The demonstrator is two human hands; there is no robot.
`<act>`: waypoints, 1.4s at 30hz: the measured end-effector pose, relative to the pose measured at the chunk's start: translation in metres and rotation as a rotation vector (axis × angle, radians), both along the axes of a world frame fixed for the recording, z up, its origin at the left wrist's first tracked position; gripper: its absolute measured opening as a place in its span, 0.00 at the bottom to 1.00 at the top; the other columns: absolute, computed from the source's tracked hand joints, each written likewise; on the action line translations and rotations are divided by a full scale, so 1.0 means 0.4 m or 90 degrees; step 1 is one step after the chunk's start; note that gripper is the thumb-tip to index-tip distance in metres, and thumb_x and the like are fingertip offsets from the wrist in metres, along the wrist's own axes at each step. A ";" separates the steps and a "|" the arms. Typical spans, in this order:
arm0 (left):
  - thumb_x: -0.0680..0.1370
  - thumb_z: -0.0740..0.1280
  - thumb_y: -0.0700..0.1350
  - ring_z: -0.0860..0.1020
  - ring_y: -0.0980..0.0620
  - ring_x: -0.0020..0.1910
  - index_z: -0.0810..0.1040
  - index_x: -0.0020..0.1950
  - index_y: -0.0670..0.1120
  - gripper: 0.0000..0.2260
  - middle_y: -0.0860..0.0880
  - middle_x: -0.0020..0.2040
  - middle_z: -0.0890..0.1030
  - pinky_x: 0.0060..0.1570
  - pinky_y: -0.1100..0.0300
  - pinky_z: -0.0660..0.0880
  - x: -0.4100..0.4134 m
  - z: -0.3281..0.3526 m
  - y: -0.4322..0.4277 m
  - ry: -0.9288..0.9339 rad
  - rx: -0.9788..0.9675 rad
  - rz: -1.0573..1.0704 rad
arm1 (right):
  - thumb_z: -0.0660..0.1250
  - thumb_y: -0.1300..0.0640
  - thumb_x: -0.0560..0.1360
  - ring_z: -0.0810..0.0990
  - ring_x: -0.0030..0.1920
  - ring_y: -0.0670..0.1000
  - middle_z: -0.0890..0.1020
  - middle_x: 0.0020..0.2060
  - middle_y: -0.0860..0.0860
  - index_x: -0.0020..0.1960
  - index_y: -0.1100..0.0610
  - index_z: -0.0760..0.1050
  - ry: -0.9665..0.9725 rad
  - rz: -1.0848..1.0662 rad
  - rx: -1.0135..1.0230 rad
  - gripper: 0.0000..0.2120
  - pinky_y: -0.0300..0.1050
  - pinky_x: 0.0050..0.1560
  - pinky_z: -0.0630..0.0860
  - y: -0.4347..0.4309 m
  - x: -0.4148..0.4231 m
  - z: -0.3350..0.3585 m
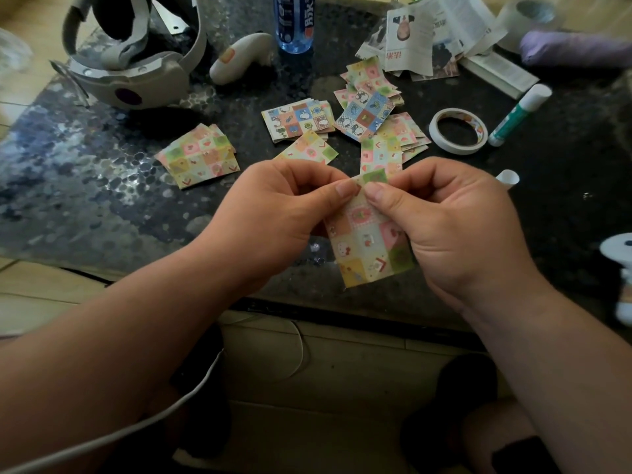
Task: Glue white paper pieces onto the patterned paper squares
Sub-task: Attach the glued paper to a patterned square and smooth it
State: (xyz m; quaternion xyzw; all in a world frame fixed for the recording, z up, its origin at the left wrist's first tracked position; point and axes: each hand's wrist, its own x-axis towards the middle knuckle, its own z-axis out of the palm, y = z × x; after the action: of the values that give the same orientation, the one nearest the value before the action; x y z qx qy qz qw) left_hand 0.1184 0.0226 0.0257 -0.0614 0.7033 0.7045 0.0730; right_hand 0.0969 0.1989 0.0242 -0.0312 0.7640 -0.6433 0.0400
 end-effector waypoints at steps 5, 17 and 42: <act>0.79 0.69 0.40 0.85 0.48 0.43 0.83 0.45 0.41 0.05 0.44 0.42 0.86 0.45 0.54 0.82 -0.001 -0.004 0.004 -0.019 0.029 -0.005 | 0.78 0.58 0.73 0.87 0.42 0.54 0.86 0.39 0.55 0.39 0.52 0.80 -0.004 0.001 0.020 0.08 0.54 0.41 0.86 -0.004 -0.001 0.002; 0.80 0.68 0.38 0.85 0.45 0.43 0.84 0.46 0.37 0.07 0.39 0.44 0.86 0.48 0.52 0.84 -0.005 -0.010 0.006 -0.050 0.062 0.026 | 0.76 0.63 0.73 0.85 0.38 0.51 0.85 0.34 0.53 0.38 0.55 0.81 -0.086 0.030 -0.068 0.08 0.46 0.39 0.81 -0.003 -0.005 -0.001; 0.72 0.73 0.46 0.84 0.41 0.45 0.84 0.47 0.41 0.10 0.38 0.46 0.85 0.54 0.36 0.80 -0.003 0.000 0.009 -0.060 0.050 0.036 | 0.78 0.61 0.73 0.87 0.41 0.60 0.86 0.38 0.61 0.38 0.57 0.80 -0.081 0.030 -0.016 0.07 0.58 0.41 0.85 -0.003 -0.008 -0.011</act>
State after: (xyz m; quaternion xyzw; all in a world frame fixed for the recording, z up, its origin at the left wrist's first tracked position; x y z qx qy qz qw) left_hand 0.1173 0.0263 0.0256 -0.1115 0.6689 0.7296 0.0881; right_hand 0.0936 0.1977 0.0196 -0.0085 0.7508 -0.6524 0.1033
